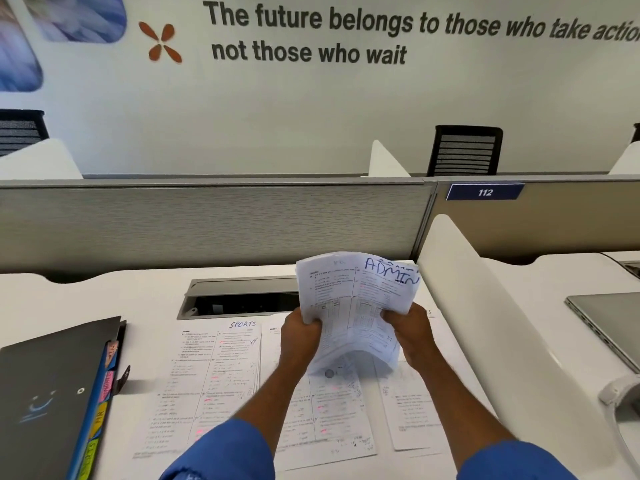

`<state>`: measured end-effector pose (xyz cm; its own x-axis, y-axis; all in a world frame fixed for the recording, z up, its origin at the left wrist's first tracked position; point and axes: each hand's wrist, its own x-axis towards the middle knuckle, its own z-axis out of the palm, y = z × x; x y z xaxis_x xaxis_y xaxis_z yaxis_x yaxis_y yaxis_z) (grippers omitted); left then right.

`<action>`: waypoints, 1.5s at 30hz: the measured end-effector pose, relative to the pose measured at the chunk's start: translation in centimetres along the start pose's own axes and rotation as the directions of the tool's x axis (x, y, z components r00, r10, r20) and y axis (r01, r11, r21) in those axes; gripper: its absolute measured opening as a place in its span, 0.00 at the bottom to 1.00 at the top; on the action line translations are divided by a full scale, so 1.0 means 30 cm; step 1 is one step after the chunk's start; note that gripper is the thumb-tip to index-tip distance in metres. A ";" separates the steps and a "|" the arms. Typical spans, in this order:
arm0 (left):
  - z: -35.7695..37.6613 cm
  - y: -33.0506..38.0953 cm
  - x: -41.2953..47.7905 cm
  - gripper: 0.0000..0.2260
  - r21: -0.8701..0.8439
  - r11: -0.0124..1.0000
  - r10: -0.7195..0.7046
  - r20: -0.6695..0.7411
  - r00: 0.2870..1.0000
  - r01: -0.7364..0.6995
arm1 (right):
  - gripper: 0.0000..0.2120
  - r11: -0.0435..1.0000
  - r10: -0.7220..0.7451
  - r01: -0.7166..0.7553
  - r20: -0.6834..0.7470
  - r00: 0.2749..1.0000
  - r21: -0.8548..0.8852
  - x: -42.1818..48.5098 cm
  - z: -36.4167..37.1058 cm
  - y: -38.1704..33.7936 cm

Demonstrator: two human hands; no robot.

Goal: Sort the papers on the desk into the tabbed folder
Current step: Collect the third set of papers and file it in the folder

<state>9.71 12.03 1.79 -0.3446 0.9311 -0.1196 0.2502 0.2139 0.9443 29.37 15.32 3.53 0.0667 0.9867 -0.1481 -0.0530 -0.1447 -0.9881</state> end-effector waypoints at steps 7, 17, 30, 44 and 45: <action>0.018 0.005 -0.006 0.05 0.016 1.000 0.010 0.015 1.000 -0.010 | 0.12 0.994 0.008 -0.004 0.035 0.999 -0.108 0.014 -0.026 0.027; -0.049 0.035 0.020 0.05 -0.040 0.998 0.041 -0.118 0.992 -0.046 | 0.06 0.954 -0.134 0.120 -0.035 0.990 -0.274 0.017 0.048 -0.052; -0.371 -0.020 -0.039 0.09 -0.289 0.952 -0.137 -0.094 0.986 0.104 | 0.14 0.984 0.137 -0.085 0.359 0.923 -0.158 -0.046 0.276 -0.020; -0.807 -0.182 -0.025 0.10 -0.333 0.906 -0.298 -0.059 0.953 0.262 | 0.09 0.934 0.316 -0.183 0.470 0.824 -0.307 -0.149 0.692 0.039; -0.832 -0.194 -0.023 0.10 -0.321 0.908 -0.301 -0.049 0.952 0.271 | 0.08 0.928 0.328 -0.189 0.462 0.824 -0.323 -0.151 0.716 0.043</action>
<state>-14.09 2.77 4.03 -0.4480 0.8076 -0.3835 -0.1564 0.3515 0.9230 7.59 12.25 3.84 -0.4228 0.7995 -0.4267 0.2598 -0.3442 -0.9022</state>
